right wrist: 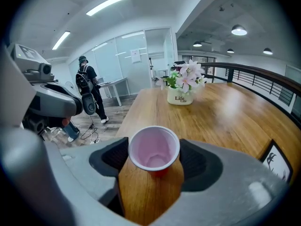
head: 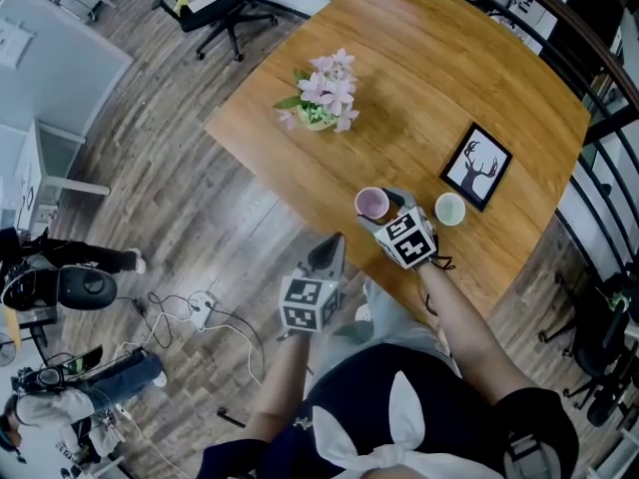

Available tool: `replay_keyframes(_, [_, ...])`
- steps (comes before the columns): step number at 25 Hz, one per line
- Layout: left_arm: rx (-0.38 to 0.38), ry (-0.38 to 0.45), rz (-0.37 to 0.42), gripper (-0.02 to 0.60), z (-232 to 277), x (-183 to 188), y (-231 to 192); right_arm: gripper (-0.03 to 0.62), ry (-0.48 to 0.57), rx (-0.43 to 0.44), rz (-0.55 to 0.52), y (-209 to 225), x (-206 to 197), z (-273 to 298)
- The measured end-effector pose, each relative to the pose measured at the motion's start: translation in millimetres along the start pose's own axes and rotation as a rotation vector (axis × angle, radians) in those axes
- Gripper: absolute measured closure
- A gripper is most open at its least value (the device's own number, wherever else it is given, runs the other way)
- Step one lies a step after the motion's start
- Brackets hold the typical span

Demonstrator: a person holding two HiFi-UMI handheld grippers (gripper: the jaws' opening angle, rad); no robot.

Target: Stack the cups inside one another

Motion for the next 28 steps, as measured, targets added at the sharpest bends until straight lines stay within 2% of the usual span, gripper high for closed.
replay_keyframes(6, [-0.011,0.021,0.009,0.563,-4,9,4,0.260,0.018,-0.009,-0.019,-1,19,-11])
replay_keyframes(13, [-0.006,0.078,0.027,0.563,-11,19,4,0.260,0.101,-0.032,-0.044,-7,62,-41])
replay_keyframes(19, [-0.028,0.076,0.032,0.563,-16,24,12,0.260,0.172,-0.061,-0.060,-15,91,-71])
replay_keyframes(28, [-0.063,0.086,0.064,0.563,-14,31,30,0.260,0.245,-0.082,-0.099,-27,111,-115])
Point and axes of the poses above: the fingertips, and each gripper's own axes: z forward along the fingers, y to its right, x out of its top, the point moved 1 cm from there along -z, backward along the fingers, and after that the axes turned 12 degrees about y, right-handed, at the moved point
